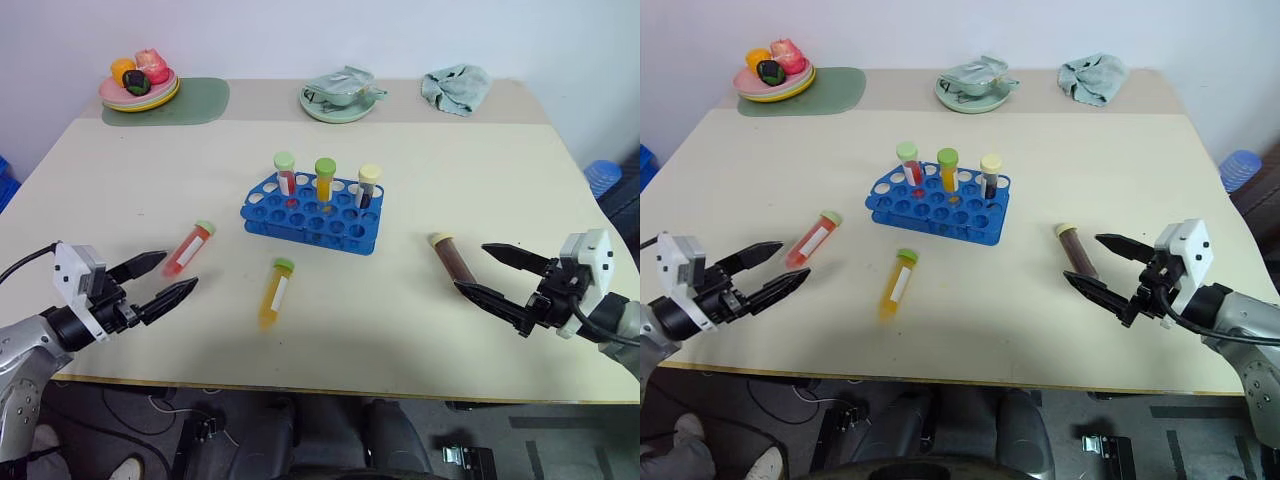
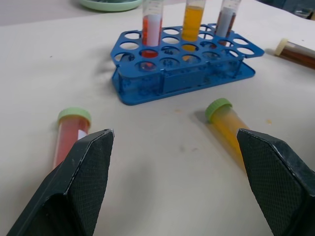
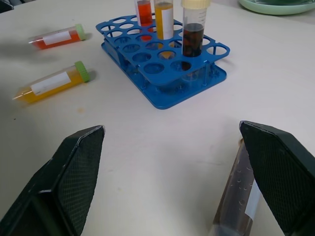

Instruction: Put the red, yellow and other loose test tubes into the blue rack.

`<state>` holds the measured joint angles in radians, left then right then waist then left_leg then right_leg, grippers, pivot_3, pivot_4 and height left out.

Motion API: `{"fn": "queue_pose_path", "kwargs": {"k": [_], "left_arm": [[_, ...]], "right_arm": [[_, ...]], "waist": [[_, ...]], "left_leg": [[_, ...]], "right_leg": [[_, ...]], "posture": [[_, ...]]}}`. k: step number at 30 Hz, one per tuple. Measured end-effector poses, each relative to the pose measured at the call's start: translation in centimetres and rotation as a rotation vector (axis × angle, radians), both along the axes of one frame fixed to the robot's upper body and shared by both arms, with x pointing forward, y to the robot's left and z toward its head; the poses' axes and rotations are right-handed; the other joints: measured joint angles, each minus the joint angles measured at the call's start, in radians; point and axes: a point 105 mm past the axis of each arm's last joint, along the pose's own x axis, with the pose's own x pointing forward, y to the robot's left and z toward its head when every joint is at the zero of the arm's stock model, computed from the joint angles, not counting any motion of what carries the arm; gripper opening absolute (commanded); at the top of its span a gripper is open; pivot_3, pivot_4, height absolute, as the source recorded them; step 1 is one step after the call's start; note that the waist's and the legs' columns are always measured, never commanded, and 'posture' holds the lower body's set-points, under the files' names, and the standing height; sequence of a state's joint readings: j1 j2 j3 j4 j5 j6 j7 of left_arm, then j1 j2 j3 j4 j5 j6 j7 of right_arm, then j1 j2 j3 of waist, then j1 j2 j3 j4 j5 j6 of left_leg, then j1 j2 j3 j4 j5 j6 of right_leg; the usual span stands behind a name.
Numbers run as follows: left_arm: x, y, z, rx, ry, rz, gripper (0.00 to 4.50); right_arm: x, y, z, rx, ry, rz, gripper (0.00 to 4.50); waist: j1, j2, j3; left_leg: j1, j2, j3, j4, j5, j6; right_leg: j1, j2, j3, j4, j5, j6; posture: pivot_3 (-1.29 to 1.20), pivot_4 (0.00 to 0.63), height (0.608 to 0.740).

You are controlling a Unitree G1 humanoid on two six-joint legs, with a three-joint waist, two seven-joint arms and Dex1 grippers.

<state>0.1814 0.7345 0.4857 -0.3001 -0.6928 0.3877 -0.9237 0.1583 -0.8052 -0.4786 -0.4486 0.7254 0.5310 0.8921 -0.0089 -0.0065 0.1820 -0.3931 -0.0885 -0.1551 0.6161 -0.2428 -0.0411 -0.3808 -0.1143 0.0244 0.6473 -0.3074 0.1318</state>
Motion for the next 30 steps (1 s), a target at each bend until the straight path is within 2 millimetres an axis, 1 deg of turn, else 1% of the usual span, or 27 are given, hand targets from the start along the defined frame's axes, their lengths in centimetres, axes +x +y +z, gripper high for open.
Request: {"fn": "queue_pose_path", "kwargs": {"k": [11, 15, 20, 30], "left_arm": [[-0.3, -0.4, 0.1, -0.017, 0.001, -0.038, 4.09], [-0.5, -0.6, 0.1, -0.022, 0.005, -0.055, 4.09], [-1.2, -1.0, -0.4, -0.03, 0.036, -0.08, 4.09], [-1.3, -1.2, -0.3, -0.026, 0.037, -0.085, 4.09]], "right_arm": [[-0.1, -0.3, -0.3, -0.007, -0.009, 0.009, 4.48], [-0.1, -1.0, -0.9, -0.009, 0.006, -0.001, 4.48], [-0.3, -1.3, -1.1, -0.006, 0.0, 0.008, 4.48], [-0.4, -1.6, -1.5, -0.007, -0.008, 0.008, 4.48]], "waist": [[-0.001, 0.0, 0.0], [-0.001, 0.0, 0.0], [-0.001, 0.0, 0.0], [-0.002, 0.0, 0.0]], "left_leg": [[0.0, 0.0, 0.0, 0.0, 0.0, 0.0], [0.0, 0.0, 0.0, 0.0, 0.0, 0.0], [0.0, 0.0, 0.0, 0.0, 0.0, 0.0], [0.0, 0.0, 0.001, 0.0, 0.0, 0.0]], "right_leg": [[0.0, 0.0, 0.0, 0.0, 0.0, 0.0], [0.0, 0.0, 0.0, 0.0, 0.0, 0.0], [0.0, 0.0, 0.0, 0.0, 0.0, 0.0], [0.0, 0.0, 0.0, 0.0, 0.0, 0.0]], "posture": [[0.0, 0.15, 0.74], [0.0, 0.15, 0.74], [0.0, 0.15, 0.74], [0.0, 0.15, 0.74]]}}
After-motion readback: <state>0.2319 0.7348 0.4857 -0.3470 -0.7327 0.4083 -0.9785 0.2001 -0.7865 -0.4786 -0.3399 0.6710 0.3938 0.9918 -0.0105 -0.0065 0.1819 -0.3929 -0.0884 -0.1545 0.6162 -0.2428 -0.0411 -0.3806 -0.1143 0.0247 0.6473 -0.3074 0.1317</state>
